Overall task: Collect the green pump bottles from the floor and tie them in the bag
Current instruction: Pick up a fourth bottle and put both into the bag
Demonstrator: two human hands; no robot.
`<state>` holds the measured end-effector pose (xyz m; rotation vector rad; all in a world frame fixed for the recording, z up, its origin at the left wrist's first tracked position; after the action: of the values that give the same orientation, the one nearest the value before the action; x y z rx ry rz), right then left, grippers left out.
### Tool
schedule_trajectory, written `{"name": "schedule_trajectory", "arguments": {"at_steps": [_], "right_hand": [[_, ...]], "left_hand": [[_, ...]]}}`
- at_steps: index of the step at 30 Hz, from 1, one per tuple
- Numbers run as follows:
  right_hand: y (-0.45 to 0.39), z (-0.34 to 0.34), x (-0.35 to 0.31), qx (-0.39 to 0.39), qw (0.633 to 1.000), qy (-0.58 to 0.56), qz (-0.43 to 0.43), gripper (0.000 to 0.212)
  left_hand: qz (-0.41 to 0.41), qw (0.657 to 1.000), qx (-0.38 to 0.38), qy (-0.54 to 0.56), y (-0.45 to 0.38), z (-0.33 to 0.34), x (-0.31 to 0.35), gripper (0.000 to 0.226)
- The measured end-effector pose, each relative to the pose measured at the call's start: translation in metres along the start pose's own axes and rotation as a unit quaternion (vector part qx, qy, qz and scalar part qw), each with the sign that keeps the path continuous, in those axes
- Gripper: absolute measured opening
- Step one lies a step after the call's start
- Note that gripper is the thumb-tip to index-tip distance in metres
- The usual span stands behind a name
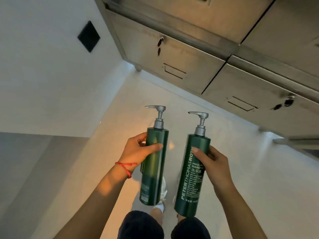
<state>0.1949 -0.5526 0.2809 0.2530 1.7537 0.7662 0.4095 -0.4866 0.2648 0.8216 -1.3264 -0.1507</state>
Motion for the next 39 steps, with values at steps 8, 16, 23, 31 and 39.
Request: {"name": "schedule_trajectory", "arguments": {"at_steps": [8, 16, 23, 31, 39], "right_hand": [[0.077, -0.072, -0.062, 0.046, 0.997, -0.049, -0.027, 0.011], [0.15, -0.178, -0.078, 0.106, 0.99, -0.072, -0.059, 0.017], [0.204, -0.281, -0.077, 0.205, 0.97, -0.105, -0.076, 0.016], [0.254, -0.36, -0.058, 0.336, 0.921, -0.186, -0.072, 0.014], [0.305, -0.416, -0.036, 0.505, 0.818, -0.271, -0.04, 0.013]], "left_hand": [[0.022, 1.0, -0.02, -0.008, 0.078, 0.047, 0.081, 0.027], [0.043, 0.993, -0.097, -0.047, 0.145, 0.163, 0.12, 0.031], [0.058, 0.977, -0.187, -0.087, 0.184, 0.276, 0.144, 0.031], [0.073, 0.935, -0.314, -0.148, 0.202, 0.396, 0.17, 0.029], [0.08, 0.835, -0.482, -0.253, 0.218, 0.528, 0.184, 0.031]]}}
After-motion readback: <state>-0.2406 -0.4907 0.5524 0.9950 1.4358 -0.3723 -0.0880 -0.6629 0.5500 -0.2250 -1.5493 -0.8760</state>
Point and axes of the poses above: each hand's wrist, its own y-axis away from the middle knuckle, its own z-axis out of the palm, x = y × z, the point moved 6 cm from there along -y, towards the middle knuckle, and after that the axes turned 8 degrees about y, right-handed, at the moved point
